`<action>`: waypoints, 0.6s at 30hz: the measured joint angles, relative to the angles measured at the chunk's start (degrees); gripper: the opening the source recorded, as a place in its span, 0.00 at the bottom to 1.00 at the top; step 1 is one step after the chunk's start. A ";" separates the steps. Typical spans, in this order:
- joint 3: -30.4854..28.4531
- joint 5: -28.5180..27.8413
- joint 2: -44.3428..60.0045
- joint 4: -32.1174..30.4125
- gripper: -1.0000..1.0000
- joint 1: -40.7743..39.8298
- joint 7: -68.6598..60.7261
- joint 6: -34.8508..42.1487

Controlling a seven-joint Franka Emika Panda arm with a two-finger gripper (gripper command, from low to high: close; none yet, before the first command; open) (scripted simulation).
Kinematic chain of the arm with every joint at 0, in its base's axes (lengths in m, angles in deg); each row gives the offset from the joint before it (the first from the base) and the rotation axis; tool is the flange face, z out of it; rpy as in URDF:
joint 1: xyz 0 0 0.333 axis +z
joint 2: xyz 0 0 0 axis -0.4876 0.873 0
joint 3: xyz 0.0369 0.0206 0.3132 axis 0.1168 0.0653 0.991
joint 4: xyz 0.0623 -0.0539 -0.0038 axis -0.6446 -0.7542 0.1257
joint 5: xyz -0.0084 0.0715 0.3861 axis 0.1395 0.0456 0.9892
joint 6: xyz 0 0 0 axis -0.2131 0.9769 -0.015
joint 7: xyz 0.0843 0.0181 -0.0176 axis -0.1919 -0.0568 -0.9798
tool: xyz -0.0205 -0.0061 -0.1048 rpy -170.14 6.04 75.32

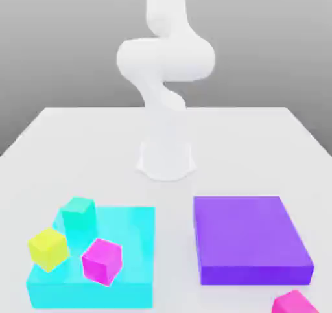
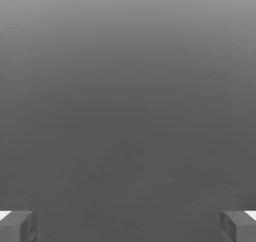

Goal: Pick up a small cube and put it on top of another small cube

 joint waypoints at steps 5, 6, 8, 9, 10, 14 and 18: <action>2.51 -0.94 10.71 0.97 0.50 0.81 0.15 -2.63; 3.01 -1.16 12.78 1.15 0.50 0.97 0.20 -3.14; 3.72 -1.56 15.89 1.43 0.50 1.27 0.34 -3.90; 4.32 -1.91 18.49 1.67 0.50 1.51 0.46 -4.54; 4.87 -2.24 20.82 1.88 0.50 1.72 0.58 -5.11; 6.74 -3.62 29.38 2.65 0.50 2.65 1.15 -7.20; 8.27 -5.20 37.74 3.41 0.50 4.13 1.86 -9.20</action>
